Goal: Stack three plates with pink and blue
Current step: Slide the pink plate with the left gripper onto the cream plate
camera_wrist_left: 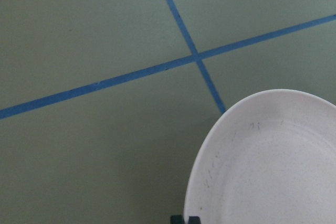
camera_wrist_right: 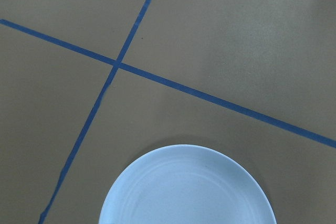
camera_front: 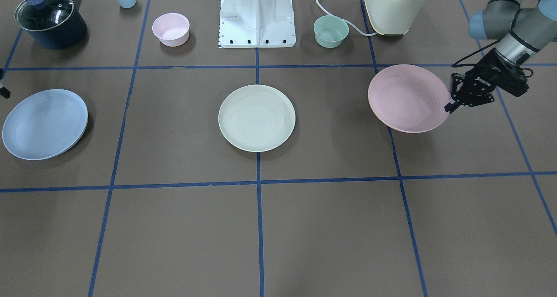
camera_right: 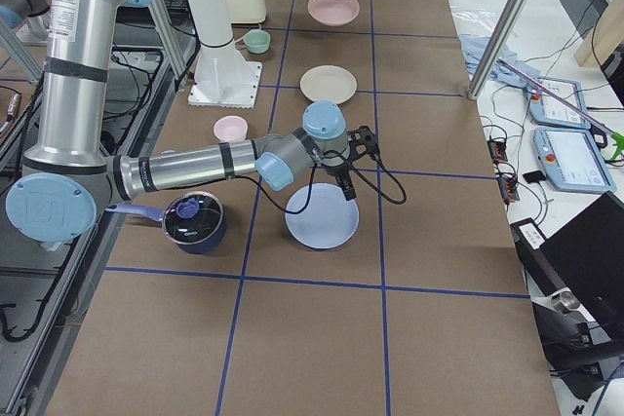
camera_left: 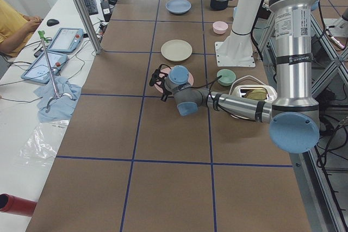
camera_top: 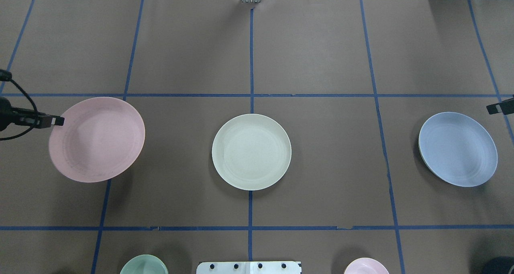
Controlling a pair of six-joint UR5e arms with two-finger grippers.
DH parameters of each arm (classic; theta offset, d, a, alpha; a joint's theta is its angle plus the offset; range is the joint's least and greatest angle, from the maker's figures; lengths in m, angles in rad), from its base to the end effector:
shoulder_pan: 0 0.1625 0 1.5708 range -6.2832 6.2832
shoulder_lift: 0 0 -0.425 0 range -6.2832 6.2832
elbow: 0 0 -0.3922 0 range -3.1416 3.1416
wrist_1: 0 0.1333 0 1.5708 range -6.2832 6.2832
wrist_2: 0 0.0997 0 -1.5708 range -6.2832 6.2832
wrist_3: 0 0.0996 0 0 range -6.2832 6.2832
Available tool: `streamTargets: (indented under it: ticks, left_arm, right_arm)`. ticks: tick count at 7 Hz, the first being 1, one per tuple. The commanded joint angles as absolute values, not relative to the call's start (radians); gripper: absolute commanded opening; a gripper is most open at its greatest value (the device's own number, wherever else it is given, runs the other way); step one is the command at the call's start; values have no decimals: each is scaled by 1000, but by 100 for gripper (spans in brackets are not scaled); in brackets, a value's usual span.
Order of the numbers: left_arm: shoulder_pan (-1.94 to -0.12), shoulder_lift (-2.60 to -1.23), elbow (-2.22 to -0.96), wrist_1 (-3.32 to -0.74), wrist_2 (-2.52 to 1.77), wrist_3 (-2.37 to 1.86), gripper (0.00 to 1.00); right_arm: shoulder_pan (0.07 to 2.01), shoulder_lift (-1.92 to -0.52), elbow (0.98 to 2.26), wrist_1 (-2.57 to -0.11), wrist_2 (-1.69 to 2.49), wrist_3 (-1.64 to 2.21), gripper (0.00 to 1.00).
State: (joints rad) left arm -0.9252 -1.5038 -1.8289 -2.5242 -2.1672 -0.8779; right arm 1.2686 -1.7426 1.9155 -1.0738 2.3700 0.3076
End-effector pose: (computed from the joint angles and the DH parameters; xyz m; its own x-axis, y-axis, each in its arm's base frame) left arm 0.2227 -0.4242 0.4553 0.4170 0.3248 -0.8489 0.1128 0.9083 0.4029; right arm -0.0704 -0.4337 0.5063 0.5788 -0.3762 0.7235 0.0609 0.9047 0.4216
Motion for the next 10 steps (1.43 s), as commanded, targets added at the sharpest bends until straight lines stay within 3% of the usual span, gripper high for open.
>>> streamTargets:
  ticks: [1, 4, 7, 8, 9, 10]
  left_arm:
    - [-707, -1703, -1862, -2380, -2007, -1134, 0]
    - [-528, -1977, -1771, -2174, -1830, -1290, 0]
    - [-515, -2028, -1694, -2177, -1827, -1292, 0]
    - [-515, -2043, -1674, -2177, -1827, -1292, 16]
    - [-515, -2042, -1674, -2178, -1824, -1279, 99]
    - [-517, -2042, -1684, -2178, -1827, -1273, 100]
  right_arm:
    - [1269, -1741, 1914, -1074, 2370, 307, 100]
    - [1269, -1741, 1913, -1072, 2370, 307, 100]
    - [1269, -1741, 1911, -1072, 2370, 307, 100]
    - [1269, -1740, 1910, -1074, 2370, 307, 100]
    - [1269, -1740, 1908, -1074, 2370, 307, 100]
    - [1269, -1741, 1908, -1074, 2370, 307, 100]
